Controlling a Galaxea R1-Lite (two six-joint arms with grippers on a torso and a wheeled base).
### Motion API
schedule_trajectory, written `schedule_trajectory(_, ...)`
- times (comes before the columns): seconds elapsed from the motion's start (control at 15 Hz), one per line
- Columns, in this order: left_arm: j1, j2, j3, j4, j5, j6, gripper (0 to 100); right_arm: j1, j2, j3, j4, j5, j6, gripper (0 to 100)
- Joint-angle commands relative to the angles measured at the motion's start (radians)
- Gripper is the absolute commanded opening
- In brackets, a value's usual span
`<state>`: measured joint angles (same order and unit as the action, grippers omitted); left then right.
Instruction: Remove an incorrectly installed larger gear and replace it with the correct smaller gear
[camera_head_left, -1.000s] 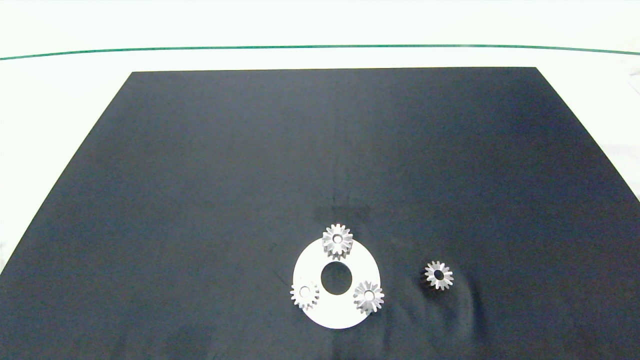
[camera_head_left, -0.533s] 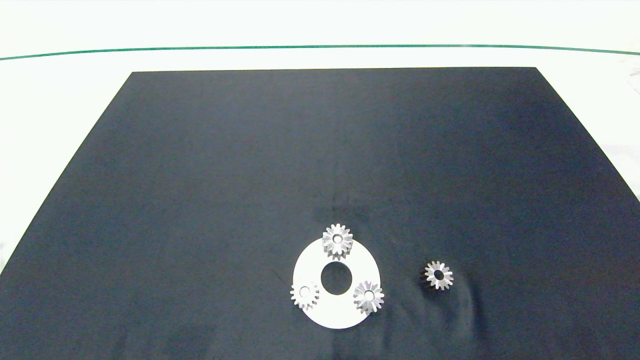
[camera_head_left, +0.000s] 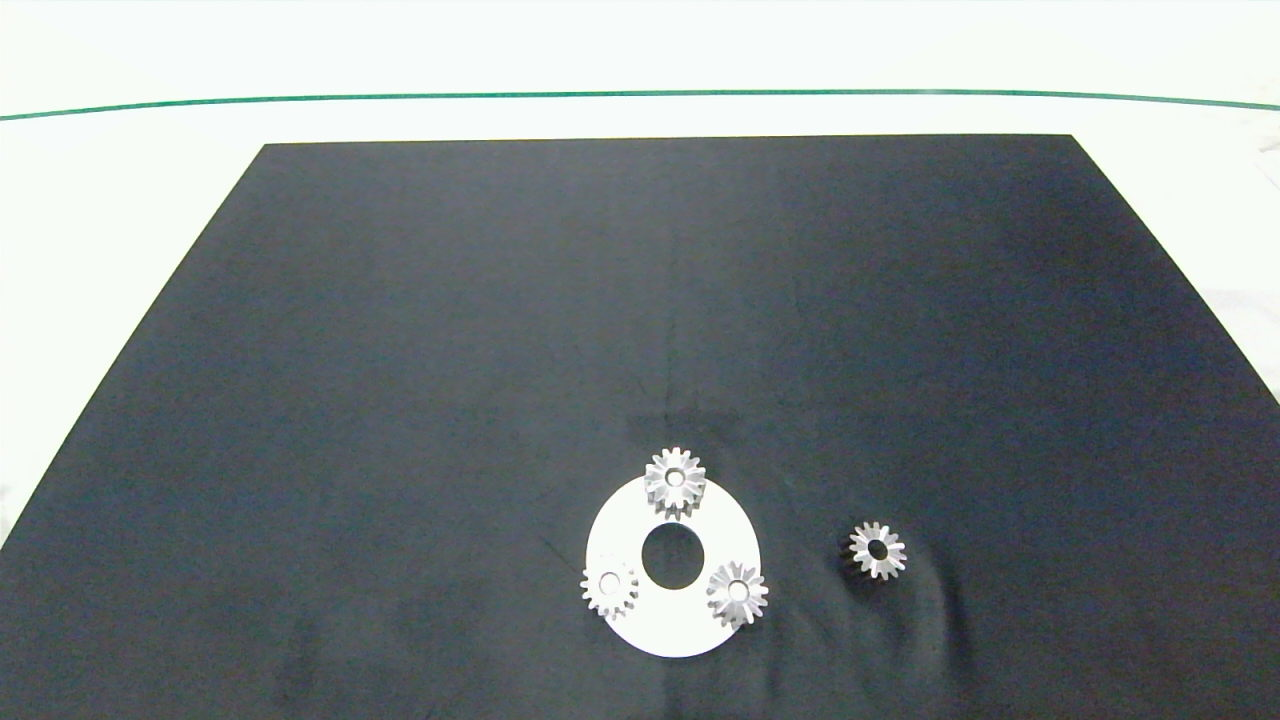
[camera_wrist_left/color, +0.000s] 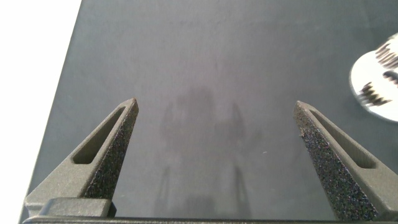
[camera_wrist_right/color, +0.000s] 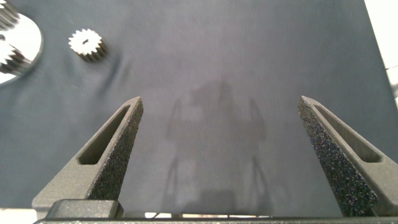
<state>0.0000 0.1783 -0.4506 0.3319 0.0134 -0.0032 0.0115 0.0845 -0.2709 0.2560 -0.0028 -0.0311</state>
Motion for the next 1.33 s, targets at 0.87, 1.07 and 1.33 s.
schedule_trajectory(0.87, 0.066, 0.828, -0.959, 0.573, 0.051, 0.057, 100, 0.436, 1.184, -1.036, 0.332, -0.011, -0.196, 100)
schedule_trajectory(1.07, 0.069, 0.8, -0.987, 0.576, 0.051, 0.055, 100, 0.571, 1.353, -1.179, 0.391, -0.098, -0.216, 100)
schedule_trajectory(1.33, 0.067, 0.771, -0.994, 0.576, 0.051, 0.055, 100, 0.68, 1.529, -1.315, 0.404, -0.178, -0.233, 100)
